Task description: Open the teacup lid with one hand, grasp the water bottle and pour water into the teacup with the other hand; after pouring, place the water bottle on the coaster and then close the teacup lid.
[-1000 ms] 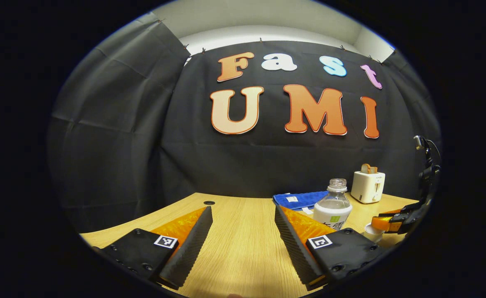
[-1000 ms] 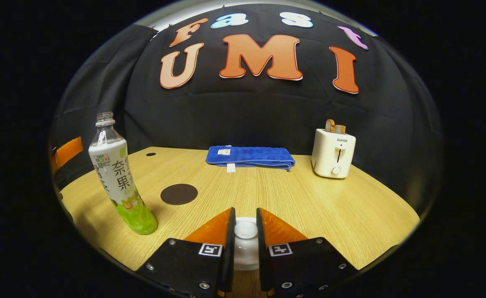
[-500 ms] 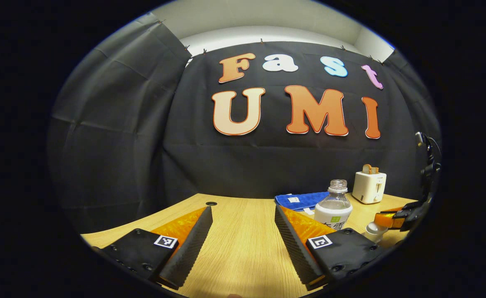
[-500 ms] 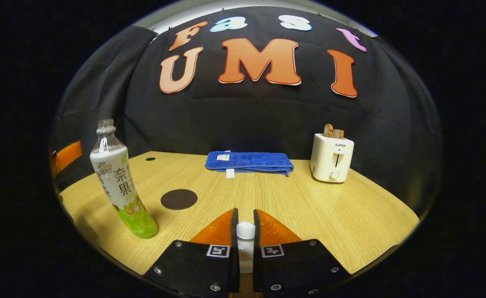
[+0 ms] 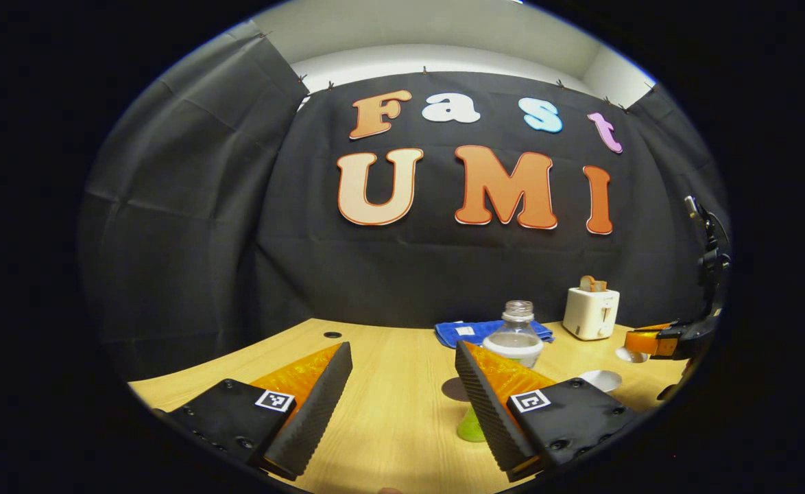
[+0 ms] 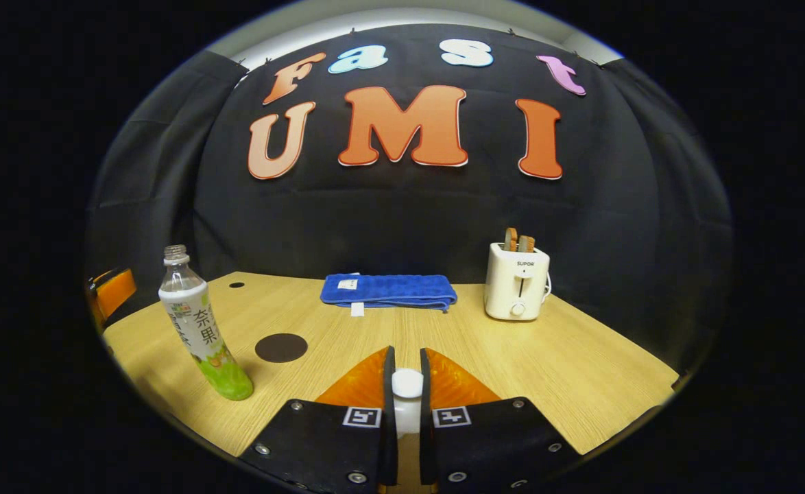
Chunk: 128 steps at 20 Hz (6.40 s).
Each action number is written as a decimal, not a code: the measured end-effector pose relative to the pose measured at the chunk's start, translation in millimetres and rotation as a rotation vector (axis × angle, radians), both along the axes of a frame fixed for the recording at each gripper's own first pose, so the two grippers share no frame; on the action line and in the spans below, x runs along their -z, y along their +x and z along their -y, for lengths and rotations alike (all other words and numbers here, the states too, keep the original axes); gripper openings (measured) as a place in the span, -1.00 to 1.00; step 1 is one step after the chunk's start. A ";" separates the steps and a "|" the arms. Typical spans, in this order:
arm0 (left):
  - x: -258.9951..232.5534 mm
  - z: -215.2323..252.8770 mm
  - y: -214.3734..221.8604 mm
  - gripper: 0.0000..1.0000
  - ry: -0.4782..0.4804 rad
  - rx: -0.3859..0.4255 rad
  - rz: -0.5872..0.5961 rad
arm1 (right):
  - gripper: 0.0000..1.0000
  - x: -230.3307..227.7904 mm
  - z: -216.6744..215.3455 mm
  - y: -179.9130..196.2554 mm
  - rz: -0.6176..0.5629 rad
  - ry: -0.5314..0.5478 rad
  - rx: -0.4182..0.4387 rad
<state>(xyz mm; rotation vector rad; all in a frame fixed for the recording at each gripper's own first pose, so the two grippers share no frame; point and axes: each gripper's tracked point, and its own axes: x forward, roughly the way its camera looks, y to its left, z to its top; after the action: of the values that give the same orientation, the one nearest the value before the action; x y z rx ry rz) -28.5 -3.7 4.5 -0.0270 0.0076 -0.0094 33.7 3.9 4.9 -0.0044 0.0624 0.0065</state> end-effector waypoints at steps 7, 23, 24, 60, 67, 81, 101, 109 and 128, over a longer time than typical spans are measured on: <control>4.4 56.5 -21.5 0.99 -0.009 0.109 -0.027 | -0.75 9.2 35.3 -20.3 -0.014 0.007 0.048; 60.8 94.1 24.6 0.99 0.061 0.120 -0.126 | -0.74 20.8 95.6 -37.8 -0.034 0.072 0.141; 63.4 94.9 27.2 0.97 0.071 0.121 -0.129 | -0.74 22.4 97.5 -38.2 -0.037 0.074 0.144; 66.8 130.2 60.5 0.32 0.955 0.399 -0.158 | -0.75 38.6 125.7 -47.1 -0.071 0.139 0.197; 70.7 133.4 65.1 0.32 1.157 0.446 -0.155 | -0.75 41.0 131.5 -48.4 -0.073 0.147 0.204; 87.0 163.7 65.7 0.33 1.567 0.591 -0.114 | -0.75 55.6 141.6 -49.7 -0.103 0.170 0.216; 94.6 170.1 73.3 0.36 1.966 0.718 -0.123 | -0.75 69.0 144.8 -46.8 -0.126 0.199 0.205; 92.2 169.1 73.2 0.29 2.048 0.739 -0.135 | -0.75 71.6 147.8 -48.0 -0.126 0.202 0.208; 72.7 190.3 79.0 0.28 2.238 0.748 -0.027 | -0.75 77.7 152.7 -49.2 -0.128 0.214 0.215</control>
<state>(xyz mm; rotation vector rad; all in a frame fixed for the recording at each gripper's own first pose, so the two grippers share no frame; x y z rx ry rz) 50.5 -194.0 -68.3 2.2166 0.0511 -0.7396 -15.5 -148.8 -72.8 0.2171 0.1900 -0.2012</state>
